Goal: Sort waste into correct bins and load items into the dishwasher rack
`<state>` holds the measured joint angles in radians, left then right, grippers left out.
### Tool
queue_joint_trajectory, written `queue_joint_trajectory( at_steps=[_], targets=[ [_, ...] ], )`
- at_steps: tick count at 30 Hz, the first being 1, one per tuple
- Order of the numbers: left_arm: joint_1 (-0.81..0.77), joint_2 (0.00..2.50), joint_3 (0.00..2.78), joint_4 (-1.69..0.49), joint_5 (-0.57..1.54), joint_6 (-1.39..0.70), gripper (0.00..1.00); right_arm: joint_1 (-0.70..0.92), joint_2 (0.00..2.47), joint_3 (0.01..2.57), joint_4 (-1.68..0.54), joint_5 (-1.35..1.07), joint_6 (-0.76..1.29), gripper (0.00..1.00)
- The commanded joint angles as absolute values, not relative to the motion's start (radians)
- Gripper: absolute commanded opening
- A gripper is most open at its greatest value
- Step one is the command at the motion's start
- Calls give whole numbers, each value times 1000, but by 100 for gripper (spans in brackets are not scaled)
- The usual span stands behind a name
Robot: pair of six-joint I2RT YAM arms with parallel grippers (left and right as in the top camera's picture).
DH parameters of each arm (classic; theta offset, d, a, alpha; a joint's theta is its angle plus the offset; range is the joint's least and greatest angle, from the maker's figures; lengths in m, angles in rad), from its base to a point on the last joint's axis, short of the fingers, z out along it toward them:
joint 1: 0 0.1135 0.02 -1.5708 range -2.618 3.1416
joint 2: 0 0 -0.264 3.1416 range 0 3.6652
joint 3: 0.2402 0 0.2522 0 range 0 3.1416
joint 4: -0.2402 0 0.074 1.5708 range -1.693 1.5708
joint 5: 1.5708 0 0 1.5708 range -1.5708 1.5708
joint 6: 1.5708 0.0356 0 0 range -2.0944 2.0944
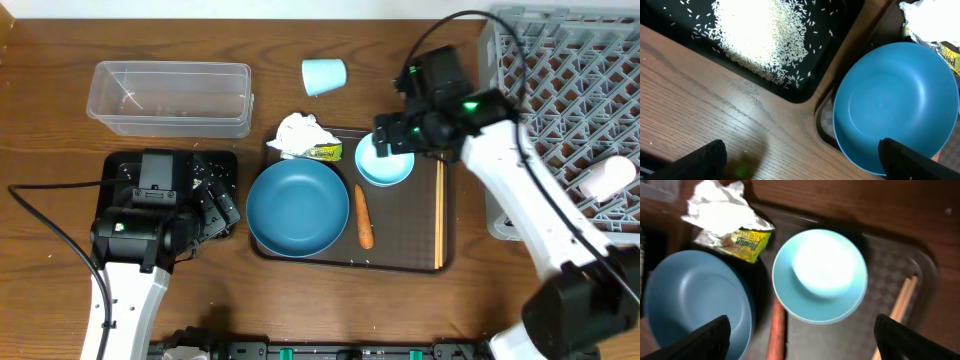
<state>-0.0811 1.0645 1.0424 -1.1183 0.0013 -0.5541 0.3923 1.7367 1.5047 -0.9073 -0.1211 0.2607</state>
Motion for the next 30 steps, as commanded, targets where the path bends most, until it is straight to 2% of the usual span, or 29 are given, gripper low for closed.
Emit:
queue_joint_trajectory(
  at_steps=[1,6,12,23,30],
  targets=[
    [-77,1065,1055,-1119,0,-563,99,430,1790,1497,-852,-64,293,93],
    [-77,1065,1055,-1119,0,-563,99,446,1813,1501,-663,-64,311,99],
    [-77,1065,1055,-1119,0,-562,99,445,1867,1566,-489,-63,288,99],
    [-77,1065,1055,-1119,0,-563,100,447,2342,2219,-757,21,214,99],
    [-77,1065,1055,-1119,0,-562,99,447,2444,2281,-833,26,215,99]
  ],
)
